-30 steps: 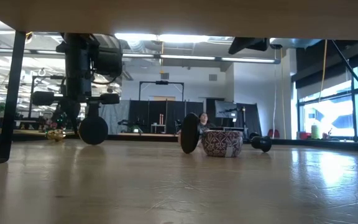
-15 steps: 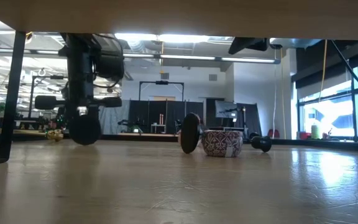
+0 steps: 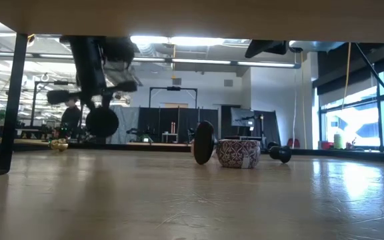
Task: Pick & Place candle stick holders
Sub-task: Put the right gold candle holder on the shelf
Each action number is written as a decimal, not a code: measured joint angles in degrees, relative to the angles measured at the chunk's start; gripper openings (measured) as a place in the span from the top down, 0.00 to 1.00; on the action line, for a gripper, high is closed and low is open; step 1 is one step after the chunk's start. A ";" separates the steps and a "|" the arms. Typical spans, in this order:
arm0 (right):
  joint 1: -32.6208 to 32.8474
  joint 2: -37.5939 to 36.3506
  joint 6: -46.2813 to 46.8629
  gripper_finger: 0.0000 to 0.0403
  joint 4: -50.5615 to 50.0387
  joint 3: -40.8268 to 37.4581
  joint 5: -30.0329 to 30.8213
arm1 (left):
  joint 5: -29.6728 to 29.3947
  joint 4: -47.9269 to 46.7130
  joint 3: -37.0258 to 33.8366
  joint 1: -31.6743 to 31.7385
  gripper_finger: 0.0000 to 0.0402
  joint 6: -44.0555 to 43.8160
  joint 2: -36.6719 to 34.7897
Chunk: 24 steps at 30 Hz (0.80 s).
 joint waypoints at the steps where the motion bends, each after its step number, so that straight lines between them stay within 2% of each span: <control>1: 0.00 0.00 0.00 0.32 0.00 0.00 -0.02 | -0.96 -0.07 0.43 -0.34 0.97 0.92 -1.08; 7: 0.27 0.00 0.09 0.32 0.00 0.00 -0.13 | -10.09 0.22 4.31 -3.98 0.97 8.59 -8.72; 12: 1.13 0.00 0.10 0.32 -0.07 0.00 -0.14 | -19.89 1.85 8.15 -10.68 0.97 16.19 -15.51; 18: 2.61 0.00 -0.05 0.32 -1.11 0.00 -0.17 | -29.19 11.30 9.19 -23.64 0.97 27.02 -21.62; 24: 3.85 0.00 0.20 0.32 -1.11 0.00 -0.17 | -37.89 20.21 9.19 -39.82 0.97 37.87 -22.72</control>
